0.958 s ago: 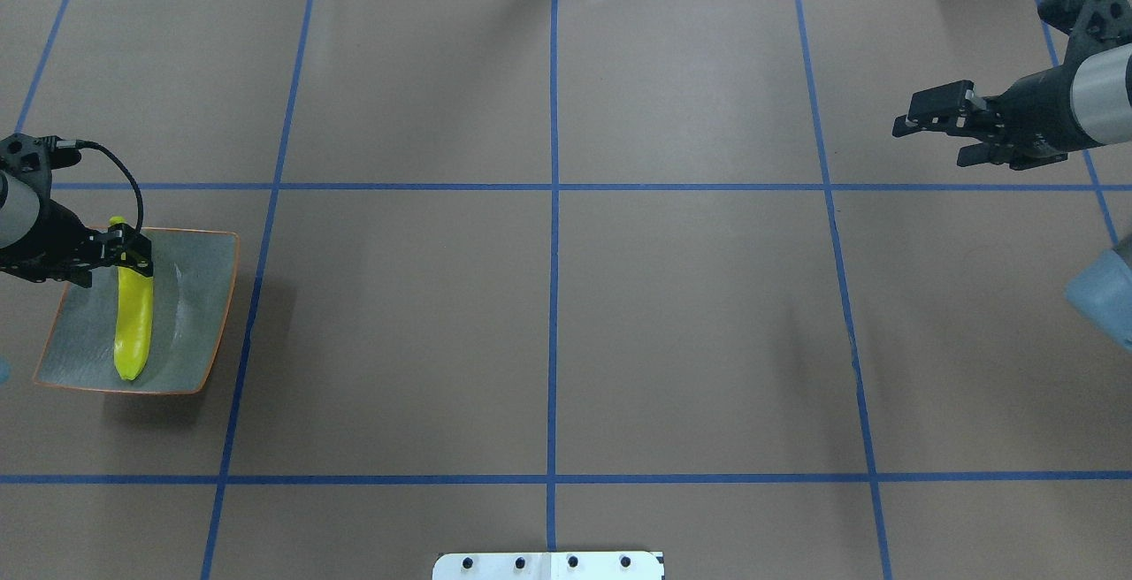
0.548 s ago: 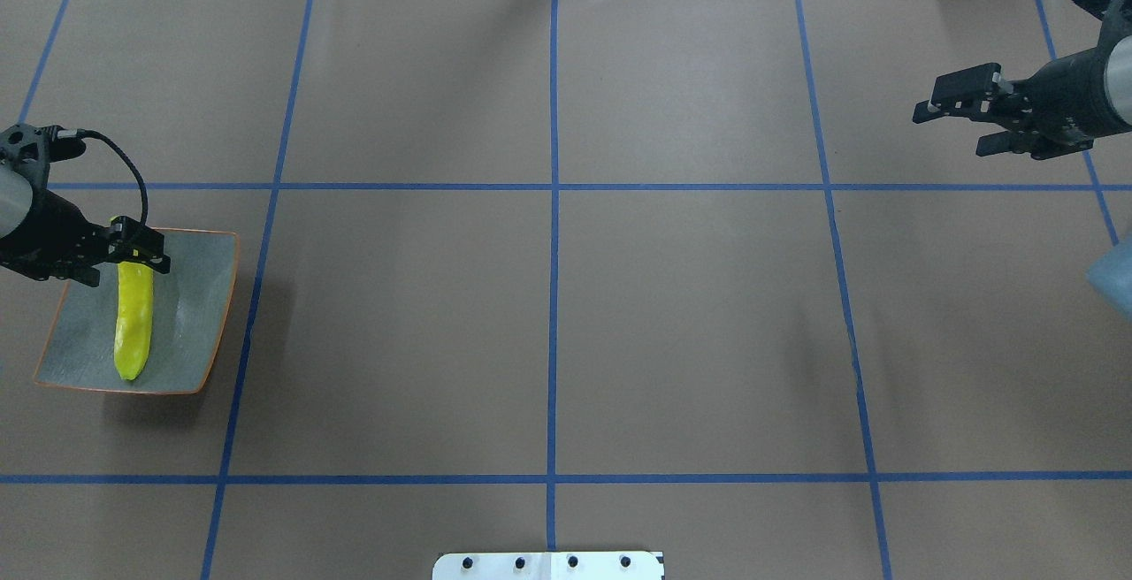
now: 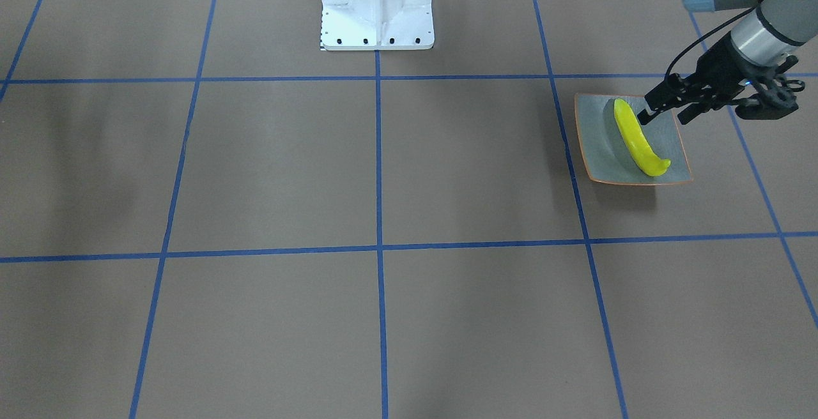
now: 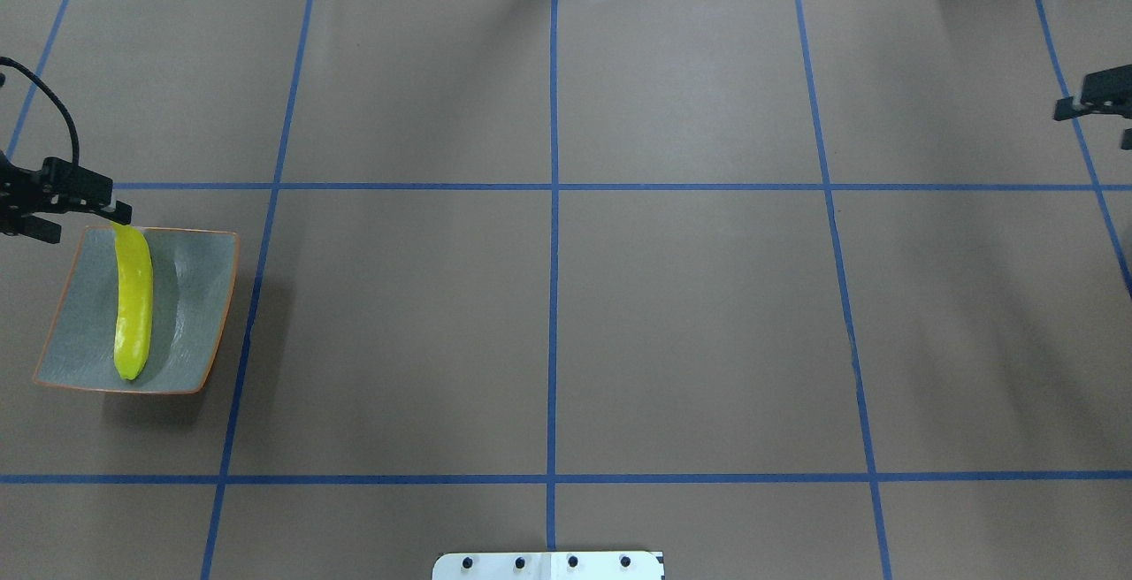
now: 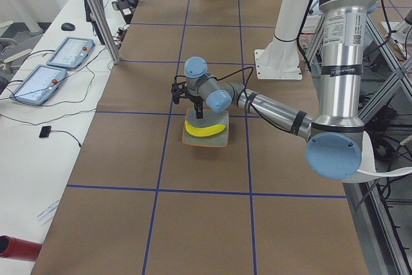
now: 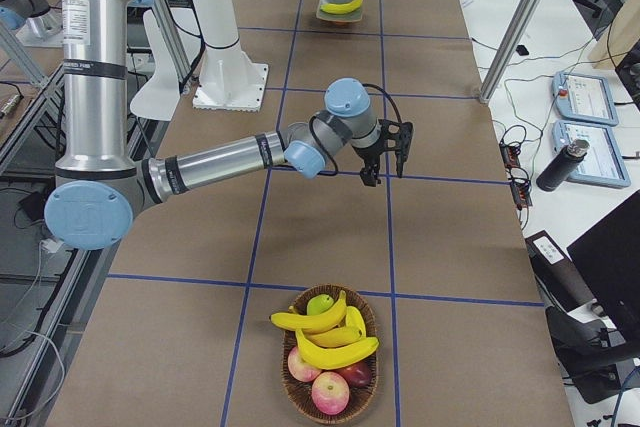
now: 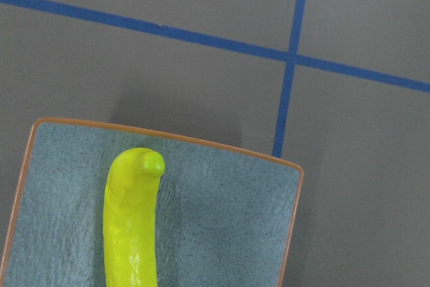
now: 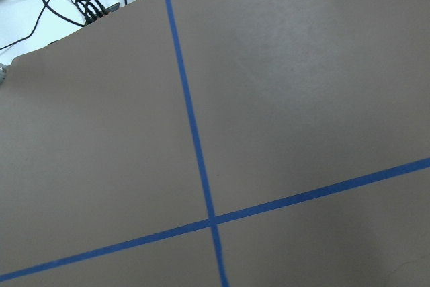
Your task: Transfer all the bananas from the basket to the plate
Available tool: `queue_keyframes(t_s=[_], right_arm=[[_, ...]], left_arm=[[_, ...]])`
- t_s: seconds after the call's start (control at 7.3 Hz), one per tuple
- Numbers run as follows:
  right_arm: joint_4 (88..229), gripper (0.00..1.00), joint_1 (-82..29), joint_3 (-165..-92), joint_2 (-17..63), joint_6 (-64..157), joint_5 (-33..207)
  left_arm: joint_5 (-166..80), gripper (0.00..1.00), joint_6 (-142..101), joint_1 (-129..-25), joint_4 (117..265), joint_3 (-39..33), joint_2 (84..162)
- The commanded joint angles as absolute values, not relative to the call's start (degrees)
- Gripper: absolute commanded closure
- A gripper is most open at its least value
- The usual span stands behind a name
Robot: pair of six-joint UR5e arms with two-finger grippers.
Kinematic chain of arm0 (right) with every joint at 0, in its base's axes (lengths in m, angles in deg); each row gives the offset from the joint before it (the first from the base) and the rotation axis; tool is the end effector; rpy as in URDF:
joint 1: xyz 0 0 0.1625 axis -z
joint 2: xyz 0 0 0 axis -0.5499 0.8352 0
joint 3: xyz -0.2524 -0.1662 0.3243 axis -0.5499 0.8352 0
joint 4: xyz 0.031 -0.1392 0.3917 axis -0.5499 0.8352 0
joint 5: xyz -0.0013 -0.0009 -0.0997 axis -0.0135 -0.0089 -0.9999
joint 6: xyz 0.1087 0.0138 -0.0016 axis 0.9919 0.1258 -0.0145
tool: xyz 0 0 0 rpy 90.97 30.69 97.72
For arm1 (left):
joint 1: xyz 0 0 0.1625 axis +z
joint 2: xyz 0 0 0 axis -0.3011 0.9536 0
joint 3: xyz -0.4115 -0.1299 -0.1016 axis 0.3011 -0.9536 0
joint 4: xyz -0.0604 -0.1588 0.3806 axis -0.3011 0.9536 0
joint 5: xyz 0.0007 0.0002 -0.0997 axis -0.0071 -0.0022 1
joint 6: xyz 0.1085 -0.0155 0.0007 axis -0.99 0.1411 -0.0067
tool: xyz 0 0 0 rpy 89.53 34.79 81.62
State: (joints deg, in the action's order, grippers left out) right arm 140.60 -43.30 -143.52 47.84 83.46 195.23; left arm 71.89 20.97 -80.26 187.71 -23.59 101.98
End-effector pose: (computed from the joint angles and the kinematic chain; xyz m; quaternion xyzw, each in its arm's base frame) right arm -0.0505 -0.4773 0.5045 0.1146 -0.4665 0.1706 0.8603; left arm 0.1744 -0.4566 0.4578 0.0084 0.4965 -0.0730 0.8649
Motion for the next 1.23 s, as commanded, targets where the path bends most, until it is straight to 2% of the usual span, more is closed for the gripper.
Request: queue_keyframes(t_s=[0.0,0.27,0.68,1.1], right_arm=[[140.8,0.00,-54.7,-135.0,52.3,58.5,198.3],[140.7,0.00,-60.1,-122.7,51.7,41.5,198.1],[140.9,0.00,-60.5,-120.7,55.7,38.0,192.5],[140.9,0.00,-60.5,-117.7,56.4,35.7,190.3]], left_arm=[[72.3,0.02,18.5,-82.9,187.5,-23.6,101.9],[72.3,0.02,18.5,-83.2,187.5,-23.9,102.0],[72.1,0.02,18.5,-83.2,187.5,-23.9,102.1],[72.0,0.02,19.1,-83.2,187.5,-24.0,102.4]])
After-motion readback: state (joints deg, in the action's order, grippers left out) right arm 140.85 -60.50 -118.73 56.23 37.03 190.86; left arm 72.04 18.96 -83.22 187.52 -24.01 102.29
